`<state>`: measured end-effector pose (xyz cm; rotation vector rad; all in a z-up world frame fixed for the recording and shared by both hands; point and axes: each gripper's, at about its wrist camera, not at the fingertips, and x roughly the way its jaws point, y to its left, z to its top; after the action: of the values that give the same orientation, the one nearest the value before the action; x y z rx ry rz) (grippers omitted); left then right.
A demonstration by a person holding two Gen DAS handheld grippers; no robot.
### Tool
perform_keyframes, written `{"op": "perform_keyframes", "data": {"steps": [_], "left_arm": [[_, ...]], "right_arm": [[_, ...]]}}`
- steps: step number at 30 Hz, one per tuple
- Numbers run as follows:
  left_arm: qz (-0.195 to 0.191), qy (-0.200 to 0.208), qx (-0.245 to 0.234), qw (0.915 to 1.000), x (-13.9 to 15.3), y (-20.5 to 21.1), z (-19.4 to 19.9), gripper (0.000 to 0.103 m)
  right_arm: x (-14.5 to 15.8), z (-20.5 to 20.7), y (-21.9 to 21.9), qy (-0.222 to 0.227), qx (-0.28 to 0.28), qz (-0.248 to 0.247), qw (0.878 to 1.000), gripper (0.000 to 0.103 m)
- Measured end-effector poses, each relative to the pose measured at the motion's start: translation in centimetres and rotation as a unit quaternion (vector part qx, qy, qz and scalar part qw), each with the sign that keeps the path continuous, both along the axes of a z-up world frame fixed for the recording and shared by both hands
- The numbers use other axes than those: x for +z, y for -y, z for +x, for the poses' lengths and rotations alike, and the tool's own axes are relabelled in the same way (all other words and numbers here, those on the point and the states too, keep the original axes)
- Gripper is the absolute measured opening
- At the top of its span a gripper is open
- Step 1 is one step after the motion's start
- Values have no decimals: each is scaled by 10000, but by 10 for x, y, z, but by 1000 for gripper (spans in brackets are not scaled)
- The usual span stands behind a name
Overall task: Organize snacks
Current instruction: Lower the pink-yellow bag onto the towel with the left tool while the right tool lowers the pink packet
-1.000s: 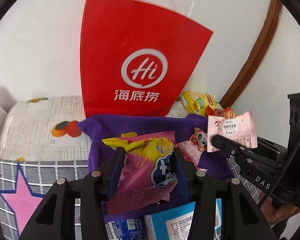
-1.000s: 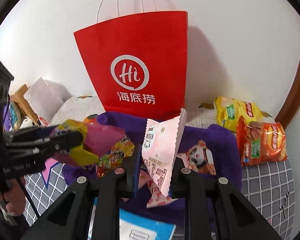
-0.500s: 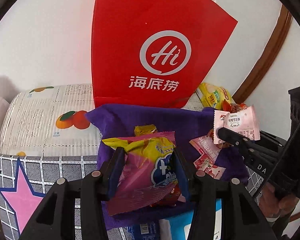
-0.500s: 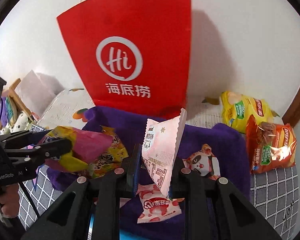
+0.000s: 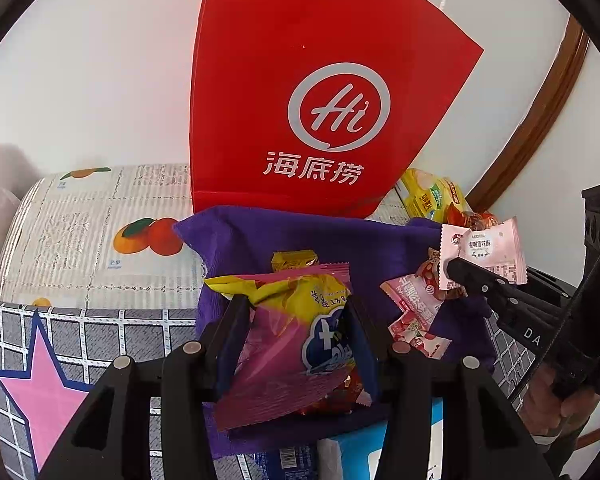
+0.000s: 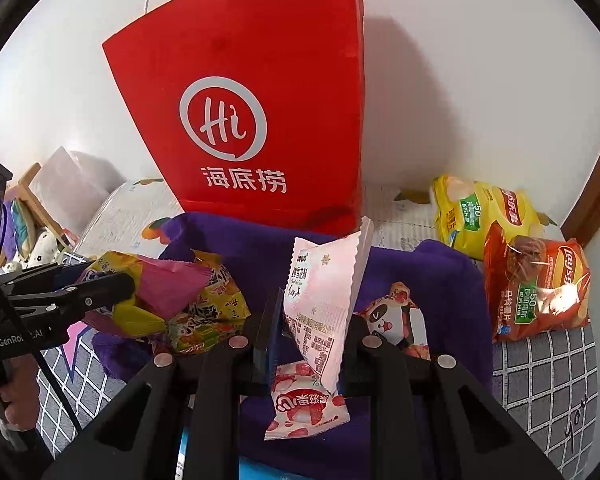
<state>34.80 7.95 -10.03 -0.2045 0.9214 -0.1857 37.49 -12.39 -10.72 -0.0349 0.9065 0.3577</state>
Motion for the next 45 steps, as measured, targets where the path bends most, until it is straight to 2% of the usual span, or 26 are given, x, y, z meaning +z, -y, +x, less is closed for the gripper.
{"op": "perform_keyframes", "data": {"steps": [22,34,39,45], "left_arm": [[-51,-2,98,9999,1,-6,0,47],[-140,-42,68,9999,0,-4,2,47],[-456,-43,3,9990,-2,-1,2,47],[-370,-107,-104,9992,-5,10,3,47]], "right_arm": [[-1,-2,-6,13,32,-68,10000,21],[-29,11,-20,-473,205,-136,9986,21],[-43,15,-24,-664,164,-303,9972,21],[-54,20,-25,-902,181,-311,9953,22]]}}
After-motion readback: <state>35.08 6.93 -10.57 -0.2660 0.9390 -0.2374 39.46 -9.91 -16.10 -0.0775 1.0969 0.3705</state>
